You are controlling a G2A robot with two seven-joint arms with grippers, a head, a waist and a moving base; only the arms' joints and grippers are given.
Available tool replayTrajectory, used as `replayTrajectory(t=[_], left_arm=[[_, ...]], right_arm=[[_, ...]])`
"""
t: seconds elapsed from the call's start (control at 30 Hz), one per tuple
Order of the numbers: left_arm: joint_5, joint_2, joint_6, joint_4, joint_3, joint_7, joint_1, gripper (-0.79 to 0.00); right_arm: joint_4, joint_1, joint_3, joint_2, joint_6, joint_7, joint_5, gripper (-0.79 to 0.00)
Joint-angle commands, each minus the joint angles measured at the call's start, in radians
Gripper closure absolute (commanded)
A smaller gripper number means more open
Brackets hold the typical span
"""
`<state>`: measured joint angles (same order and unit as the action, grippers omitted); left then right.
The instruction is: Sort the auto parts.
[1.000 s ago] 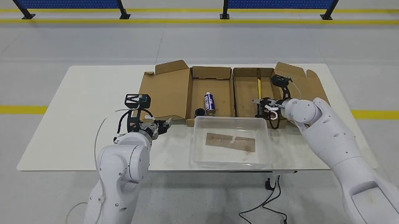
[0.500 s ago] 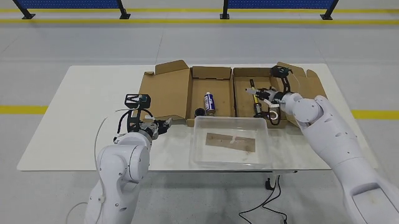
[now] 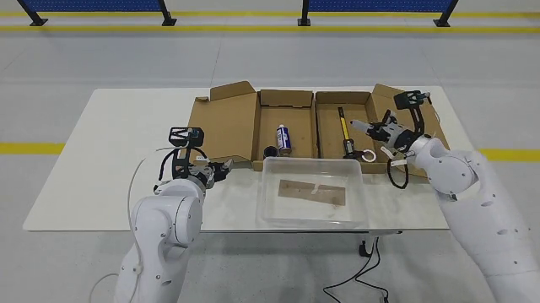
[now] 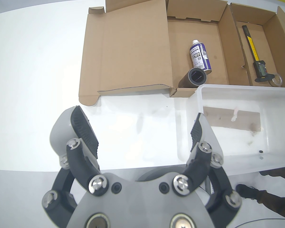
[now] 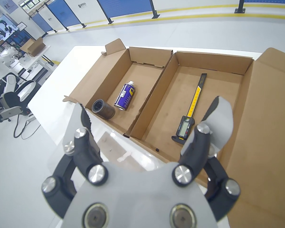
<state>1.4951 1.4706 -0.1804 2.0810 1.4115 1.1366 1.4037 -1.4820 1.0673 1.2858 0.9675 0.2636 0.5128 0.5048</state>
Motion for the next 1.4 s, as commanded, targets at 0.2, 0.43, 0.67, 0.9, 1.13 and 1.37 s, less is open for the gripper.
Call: replayTrajectory(t=[0.2, 0.43, 0.67, 0.9, 1.13, 1.37], left_arm=[[0.0, 0.0, 0.0, 0.0, 0.0, 0.0, 0.0, -0.785], [0.0, 0.0, 0.0, 0.0, 0.0, 0.0, 0.0, -0.785], [0.0, 0.0, 0.0, 0.0, 0.0, 0.0, 0.0, -0.785], [0.0, 0.0, 0.0, 0.0, 0.0, 0.0, 0.0, -0.785], [0.0, 0.0, 0.0, 0.0, 0.0, 0.0, 0.0, -0.784], [0.0, 0.0, 0.0, 0.0, 0.0, 0.0, 0.0, -0.785]], right_arm=[[-0.227, 0.311, 0.203, -0.027, -0.011, -0.1, -0.042, -0.785], [-0.34, 0.507, 0.34, -0.036, 0.0, -0.136, -0.046, -0.785], [-0.34, 0.513, 0.344, -0.036, 0.003, -0.137, -0.047, -0.784], [-0.34, 0.513, 0.344, -0.036, 0.003, -0.137, -0.047, -0.784], [-0.34, 0.513, 0.344, -0.036, 0.003, -0.137, -0.047, -0.784], [-0.34, 0.513, 0.344, -0.036, 0.003, -0.137, -0.047, -0.784]])
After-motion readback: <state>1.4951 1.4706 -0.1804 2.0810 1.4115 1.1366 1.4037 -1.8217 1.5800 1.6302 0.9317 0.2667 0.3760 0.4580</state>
